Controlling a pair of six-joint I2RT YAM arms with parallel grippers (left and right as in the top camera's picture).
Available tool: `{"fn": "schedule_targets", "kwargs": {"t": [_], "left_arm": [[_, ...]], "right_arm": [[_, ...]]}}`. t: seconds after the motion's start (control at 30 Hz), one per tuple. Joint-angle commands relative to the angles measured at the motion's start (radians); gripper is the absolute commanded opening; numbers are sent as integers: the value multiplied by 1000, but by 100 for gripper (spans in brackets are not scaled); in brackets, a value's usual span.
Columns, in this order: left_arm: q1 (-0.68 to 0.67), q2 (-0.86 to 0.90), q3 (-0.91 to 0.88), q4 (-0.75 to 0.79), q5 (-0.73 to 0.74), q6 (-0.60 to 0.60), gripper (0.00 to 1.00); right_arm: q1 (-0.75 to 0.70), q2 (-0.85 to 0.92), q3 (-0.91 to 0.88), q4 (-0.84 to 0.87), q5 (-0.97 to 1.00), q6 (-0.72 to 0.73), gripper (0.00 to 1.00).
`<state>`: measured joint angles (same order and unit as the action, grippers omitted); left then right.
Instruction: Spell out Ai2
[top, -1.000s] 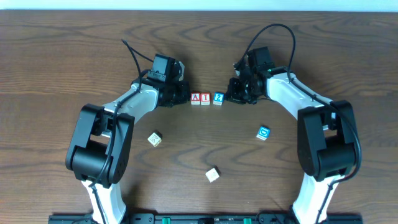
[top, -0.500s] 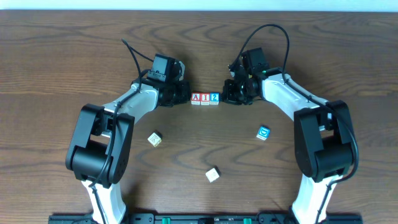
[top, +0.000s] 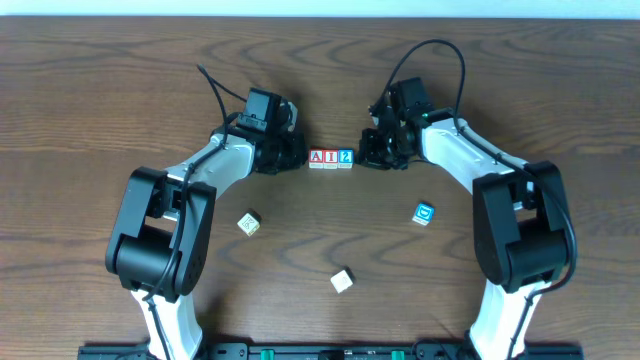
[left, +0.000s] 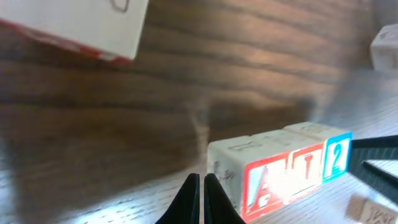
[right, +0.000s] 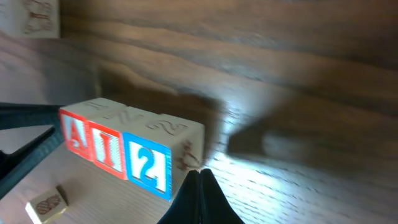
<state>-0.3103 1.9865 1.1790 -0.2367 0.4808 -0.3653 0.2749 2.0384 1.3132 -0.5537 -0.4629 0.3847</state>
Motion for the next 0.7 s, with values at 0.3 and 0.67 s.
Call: {"fn": "schedule_targets", "kwargs": {"t": [0.3, 0.67], "left_arm": [[54, -263, 45, -181, -137, 172, 6], [-9, -1070, -85, -636, -259, 289, 6]], "right_arm": [[-64, -37, 307, -421, 204, -148, 1], [119, -713, 152, -629, 471, -93, 2]]}}
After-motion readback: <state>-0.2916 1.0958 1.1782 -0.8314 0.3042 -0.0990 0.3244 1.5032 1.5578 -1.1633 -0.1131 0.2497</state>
